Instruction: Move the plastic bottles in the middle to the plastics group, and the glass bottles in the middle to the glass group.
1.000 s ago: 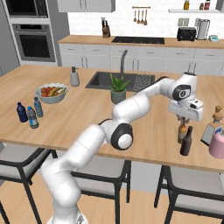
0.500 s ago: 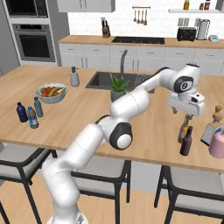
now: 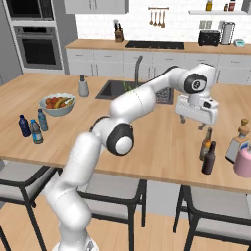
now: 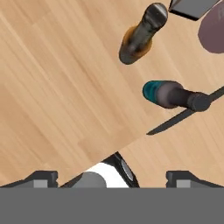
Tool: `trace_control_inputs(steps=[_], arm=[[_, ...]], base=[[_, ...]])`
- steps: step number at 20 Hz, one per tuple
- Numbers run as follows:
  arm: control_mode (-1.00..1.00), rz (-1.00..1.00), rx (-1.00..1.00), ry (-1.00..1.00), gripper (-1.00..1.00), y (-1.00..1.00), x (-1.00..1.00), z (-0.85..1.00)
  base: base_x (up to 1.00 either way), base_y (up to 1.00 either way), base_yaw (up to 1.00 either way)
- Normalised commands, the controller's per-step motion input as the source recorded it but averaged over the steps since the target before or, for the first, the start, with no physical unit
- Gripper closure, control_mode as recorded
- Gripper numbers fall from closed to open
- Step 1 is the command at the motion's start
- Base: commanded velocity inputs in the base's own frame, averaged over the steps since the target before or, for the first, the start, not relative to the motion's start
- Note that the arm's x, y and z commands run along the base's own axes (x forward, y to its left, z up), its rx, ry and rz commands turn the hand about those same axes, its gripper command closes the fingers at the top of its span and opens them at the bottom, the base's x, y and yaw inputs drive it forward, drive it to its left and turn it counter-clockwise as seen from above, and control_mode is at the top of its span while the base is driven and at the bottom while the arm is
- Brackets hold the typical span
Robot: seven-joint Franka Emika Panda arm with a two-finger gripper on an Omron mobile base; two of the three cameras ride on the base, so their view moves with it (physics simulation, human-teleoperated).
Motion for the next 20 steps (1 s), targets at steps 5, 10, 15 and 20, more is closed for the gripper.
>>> trace_control_inputs(steps=[5, 10, 15, 20], arm=[[-1.00, 0.09, -0.06, 0.06, -1.00, 0.69, -0.73, -0.16], [-1.00, 0.19, -0.09, 0.01, -1.00, 0.69, -0.97, -0.18], [-1.00, 0.24, -0.04, 0.03, -1.00, 0.63, -0.91, 0.00], [-1.00, 0.15, 0.01, 0.07, -1.00, 0.62, -0.78, 0.36]], base=[[0.00, 0.00, 0.00], [0.00, 0.00, 0.00], [0.00, 0.00, 0.00], [0.00, 0.00, 0.00]])
